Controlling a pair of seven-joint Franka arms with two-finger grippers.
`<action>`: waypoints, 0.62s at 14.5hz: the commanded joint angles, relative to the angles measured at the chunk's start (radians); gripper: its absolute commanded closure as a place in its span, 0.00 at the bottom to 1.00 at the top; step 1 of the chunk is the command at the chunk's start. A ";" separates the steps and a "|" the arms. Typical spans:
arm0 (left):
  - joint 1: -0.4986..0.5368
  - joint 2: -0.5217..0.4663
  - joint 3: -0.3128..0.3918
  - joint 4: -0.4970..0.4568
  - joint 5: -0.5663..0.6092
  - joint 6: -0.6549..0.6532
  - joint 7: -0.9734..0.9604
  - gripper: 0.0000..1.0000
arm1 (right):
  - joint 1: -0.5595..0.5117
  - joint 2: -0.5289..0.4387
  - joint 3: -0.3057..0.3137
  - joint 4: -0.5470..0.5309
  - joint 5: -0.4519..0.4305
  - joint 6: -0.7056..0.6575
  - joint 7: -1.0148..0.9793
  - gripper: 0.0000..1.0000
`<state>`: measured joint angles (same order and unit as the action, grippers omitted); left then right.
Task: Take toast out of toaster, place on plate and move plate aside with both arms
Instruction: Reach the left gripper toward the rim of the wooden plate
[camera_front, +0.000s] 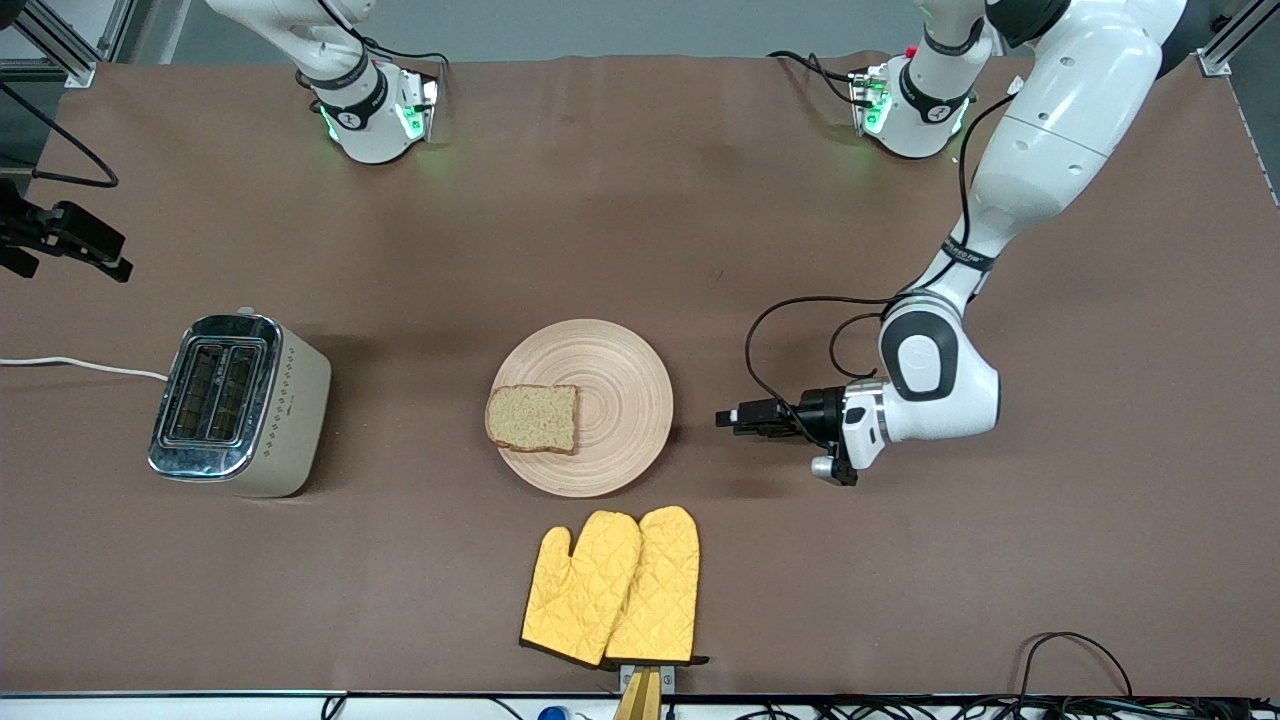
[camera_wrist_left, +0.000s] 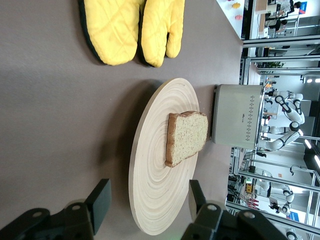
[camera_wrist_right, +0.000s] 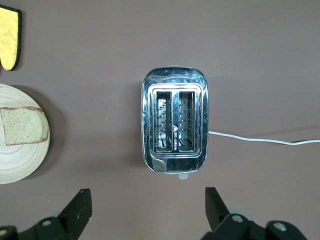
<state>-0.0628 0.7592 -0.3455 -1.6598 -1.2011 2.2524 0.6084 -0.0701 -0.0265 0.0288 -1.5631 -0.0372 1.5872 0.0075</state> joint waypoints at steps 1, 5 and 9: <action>-0.047 0.063 0.000 0.063 -0.021 0.015 0.007 0.36 | -0.023 0.008 0.022 0.021 0.016 -0.016 -0.014 0.00; -0.095 0.104 0.000 0.092 -0.021 0.047 0.007 0.40 | 0.026 0.008 -0.021 0.023 0.016 -0.016 -0.014 0.00; -0.104 0.115 0.005 0.091 -0.015 0.058 0.008 0.40 | 0.026 0.007 -0.021 0.023 0.016 -0.016 -0.014 0.00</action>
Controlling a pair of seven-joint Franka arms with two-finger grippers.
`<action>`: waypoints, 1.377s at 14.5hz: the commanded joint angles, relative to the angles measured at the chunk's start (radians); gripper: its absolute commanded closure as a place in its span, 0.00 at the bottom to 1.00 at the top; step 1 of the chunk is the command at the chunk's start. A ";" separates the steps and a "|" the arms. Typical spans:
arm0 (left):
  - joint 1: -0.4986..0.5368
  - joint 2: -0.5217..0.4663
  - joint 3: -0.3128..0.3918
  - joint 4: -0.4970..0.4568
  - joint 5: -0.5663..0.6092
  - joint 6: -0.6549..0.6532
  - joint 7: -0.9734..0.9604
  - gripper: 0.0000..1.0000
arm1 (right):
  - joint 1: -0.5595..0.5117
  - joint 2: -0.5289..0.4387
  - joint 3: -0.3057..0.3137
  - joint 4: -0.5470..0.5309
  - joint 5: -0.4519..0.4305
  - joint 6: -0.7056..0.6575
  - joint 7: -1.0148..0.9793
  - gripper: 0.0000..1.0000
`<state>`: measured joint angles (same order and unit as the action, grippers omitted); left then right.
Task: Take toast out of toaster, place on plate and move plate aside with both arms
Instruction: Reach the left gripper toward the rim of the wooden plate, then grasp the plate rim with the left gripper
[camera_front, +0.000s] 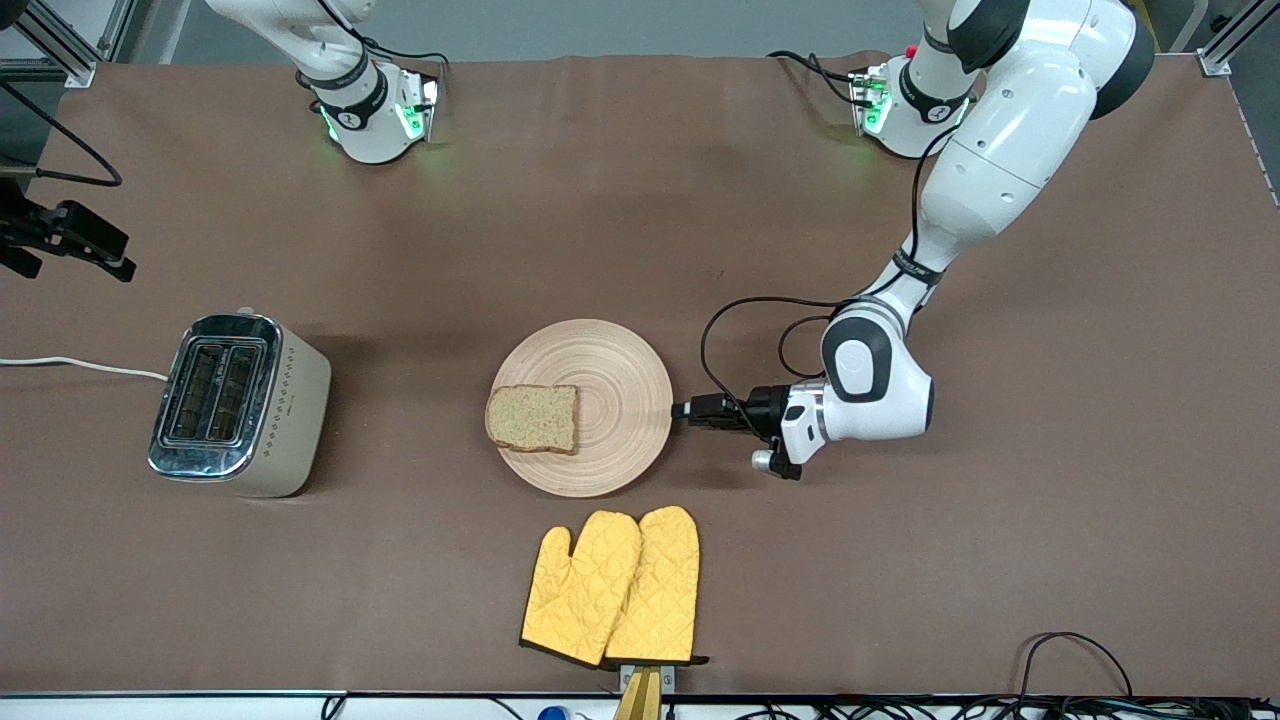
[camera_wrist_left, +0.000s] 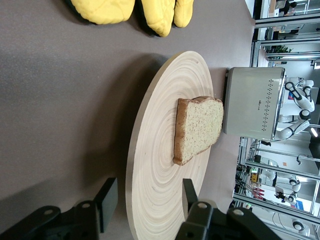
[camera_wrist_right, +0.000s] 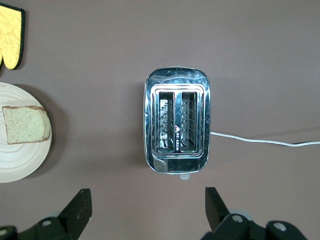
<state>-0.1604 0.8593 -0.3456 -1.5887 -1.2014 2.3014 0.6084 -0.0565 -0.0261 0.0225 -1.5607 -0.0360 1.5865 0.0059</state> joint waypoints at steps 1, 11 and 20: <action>-0.016 0.027 0.005 0.019 -0.017 0.015 0.008 0.41 | 0.009 0.005 -0.015 0.019 0.014 -0.016 -0.012 0.00; -0.064 0.070 0.005 0.021 -0.010 0.027 0.010 0.54 | 0.012 0.005 -0.010 0.019 0.014 -0.010 -0.014 0.00; -0.096 0.078 0.008 0.042 -0.010 0.073 0.010 0.95 | 0.007 0.006 -0.012 0.019 0.033 -0.007 -0.015 0.00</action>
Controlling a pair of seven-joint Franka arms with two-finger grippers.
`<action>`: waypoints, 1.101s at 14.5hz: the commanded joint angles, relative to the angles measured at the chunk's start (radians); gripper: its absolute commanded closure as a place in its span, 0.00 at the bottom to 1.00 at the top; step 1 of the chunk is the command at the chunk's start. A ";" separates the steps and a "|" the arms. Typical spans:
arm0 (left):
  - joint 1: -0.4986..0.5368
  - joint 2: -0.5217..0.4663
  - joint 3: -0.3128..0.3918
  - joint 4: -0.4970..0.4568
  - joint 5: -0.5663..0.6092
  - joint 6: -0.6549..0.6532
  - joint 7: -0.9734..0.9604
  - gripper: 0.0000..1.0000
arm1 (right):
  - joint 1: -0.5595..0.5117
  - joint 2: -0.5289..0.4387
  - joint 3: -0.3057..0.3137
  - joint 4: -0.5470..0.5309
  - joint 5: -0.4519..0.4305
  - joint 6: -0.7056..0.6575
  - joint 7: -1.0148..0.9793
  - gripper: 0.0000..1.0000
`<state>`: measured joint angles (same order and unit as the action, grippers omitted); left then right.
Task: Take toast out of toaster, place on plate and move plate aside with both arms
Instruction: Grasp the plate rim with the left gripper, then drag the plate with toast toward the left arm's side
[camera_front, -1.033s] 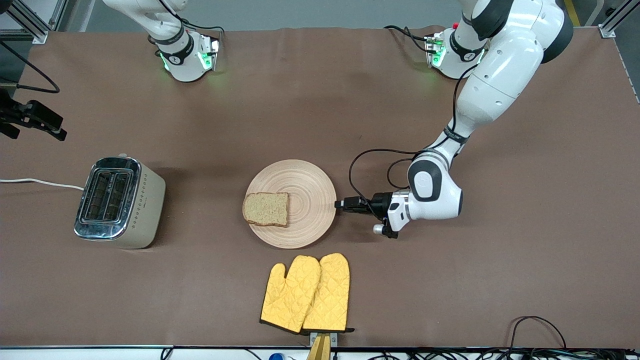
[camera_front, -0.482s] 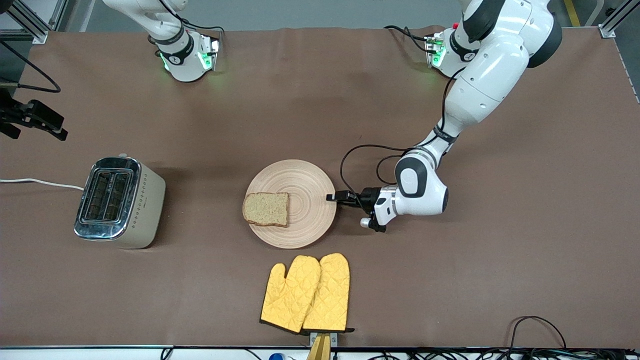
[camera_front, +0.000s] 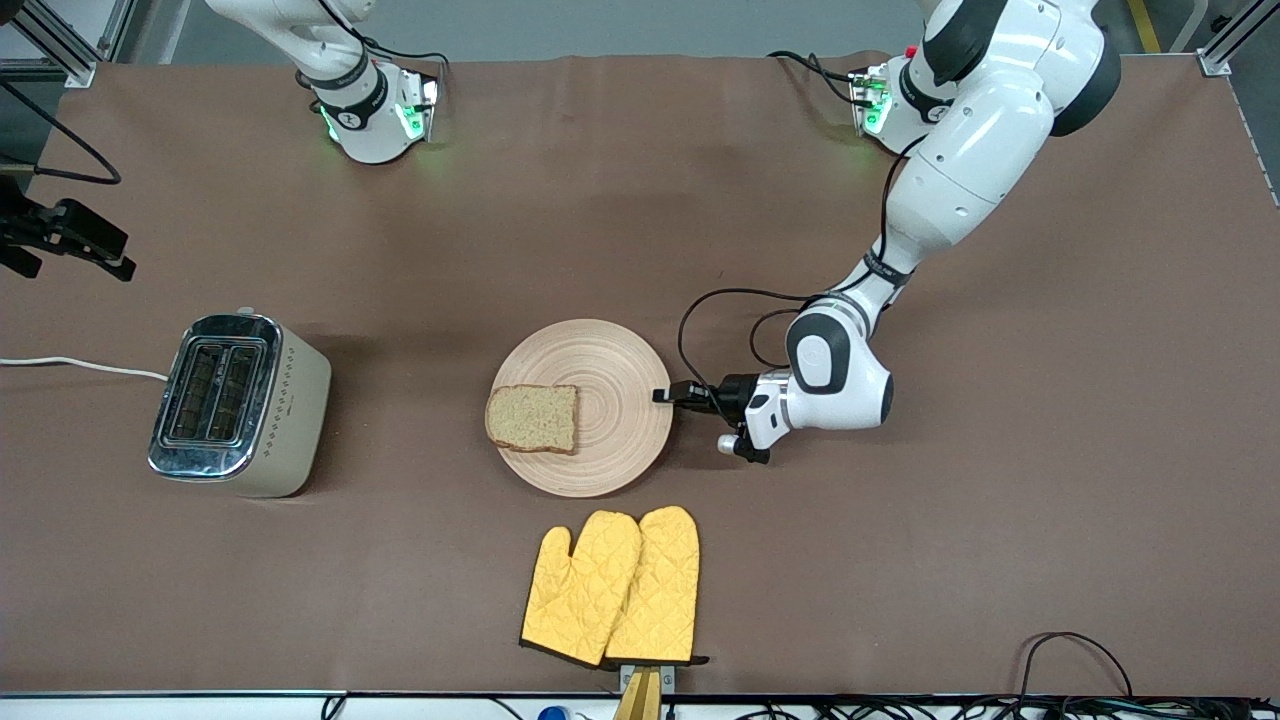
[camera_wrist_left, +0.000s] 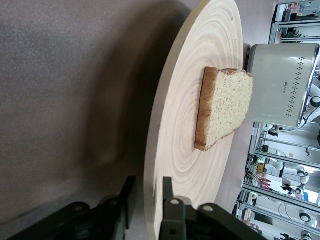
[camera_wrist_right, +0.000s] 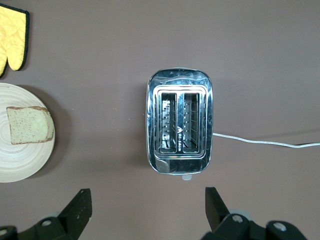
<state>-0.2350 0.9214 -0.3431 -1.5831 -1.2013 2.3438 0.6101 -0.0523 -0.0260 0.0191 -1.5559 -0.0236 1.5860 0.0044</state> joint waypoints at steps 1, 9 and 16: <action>-0.030 0.014 0.006 0.043 -0.009 0.034 0.007 0.98 | 0.003 0.005 -0.008 0.014 0.021 -0.006 -0.014 0.00; 0.048 -0.120 -0.001 0.043 -0.006 0.023 -0.030 1.00 | 0.006 0.005 -0.008 0.014 0.021 -0.006 -0.014 0.00; 0.128 -0.197 -0.001 0.046 -0.006 0.006 -0.090 0.99 | 0.011 0.005 -0.004 0.014 0.022 -0.006 -0.006 0.00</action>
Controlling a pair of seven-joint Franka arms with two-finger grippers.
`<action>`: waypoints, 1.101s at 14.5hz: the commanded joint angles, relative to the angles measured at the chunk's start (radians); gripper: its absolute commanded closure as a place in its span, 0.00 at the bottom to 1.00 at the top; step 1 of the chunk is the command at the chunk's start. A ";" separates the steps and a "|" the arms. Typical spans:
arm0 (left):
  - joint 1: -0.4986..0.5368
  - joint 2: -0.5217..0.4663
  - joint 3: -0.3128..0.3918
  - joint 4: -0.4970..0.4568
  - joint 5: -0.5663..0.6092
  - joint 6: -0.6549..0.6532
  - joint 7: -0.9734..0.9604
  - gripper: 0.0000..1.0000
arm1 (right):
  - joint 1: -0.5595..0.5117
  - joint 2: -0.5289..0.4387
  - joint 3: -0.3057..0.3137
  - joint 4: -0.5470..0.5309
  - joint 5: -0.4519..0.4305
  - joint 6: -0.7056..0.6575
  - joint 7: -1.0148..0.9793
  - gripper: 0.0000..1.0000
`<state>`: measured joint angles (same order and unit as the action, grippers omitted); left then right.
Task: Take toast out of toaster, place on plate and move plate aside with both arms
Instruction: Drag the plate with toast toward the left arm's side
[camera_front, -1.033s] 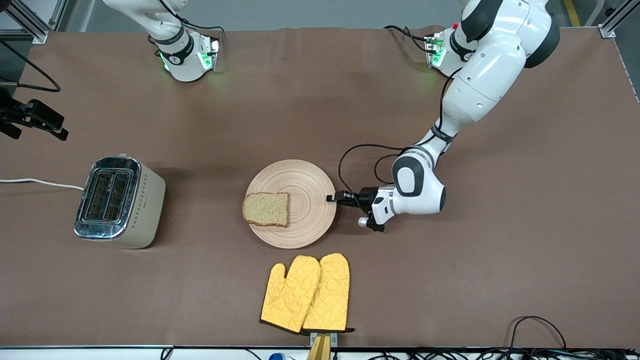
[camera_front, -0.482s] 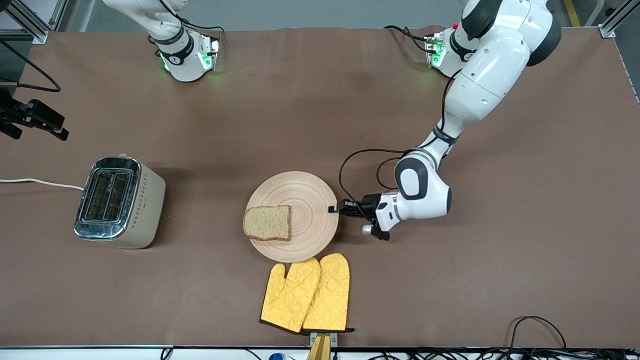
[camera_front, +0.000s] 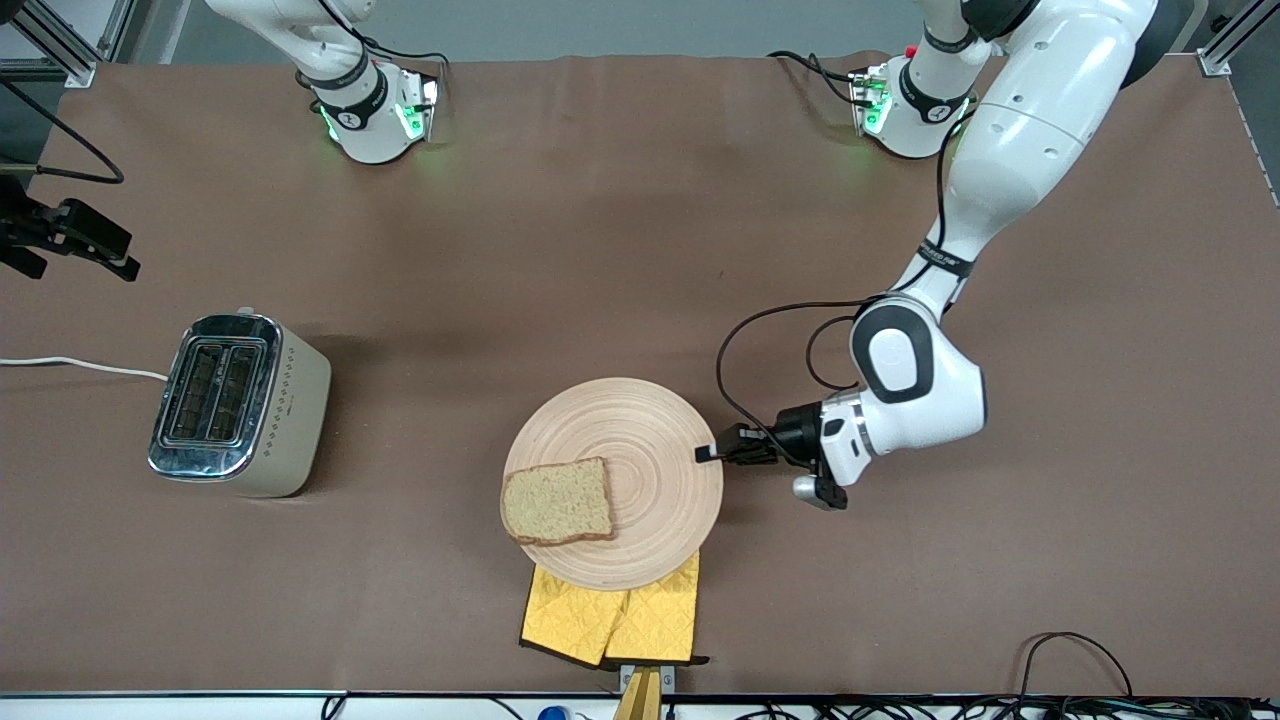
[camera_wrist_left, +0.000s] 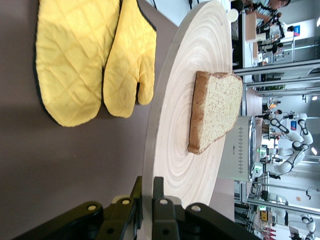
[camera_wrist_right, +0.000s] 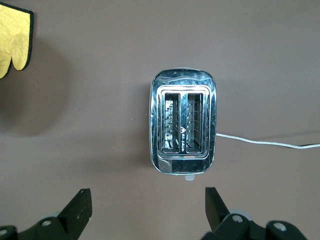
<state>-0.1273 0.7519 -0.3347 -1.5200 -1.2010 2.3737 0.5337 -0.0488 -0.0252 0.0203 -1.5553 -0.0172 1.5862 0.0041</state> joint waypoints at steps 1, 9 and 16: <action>0.031 -0.031 -0.009 -0.017 -0.006 -0.024 -0.014 0.99 | 0.007 0.005 -0.003 0.014 0.016 -0.008 -0.004 0.00; 0.205 -0.077 -0.004 0.004 0.090 -0.236 -0.029 1.00 | 0.014 0.004 -0.003 0.014 0.016 -0.006 -0.004 0.00; 0.363 -0.080 -0.006 0.049 0.247 -0.436 -0.043 1.00 | 0.014 0.004 -0.003 0.014 0.016 -0.006 -0.004 0.00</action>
<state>0.2091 0.6811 -0.3318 -1.4844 -0.9787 1.9903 0.5013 -0.0402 -0.0251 0.0214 -1.5551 -0.0160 1.5862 0.0041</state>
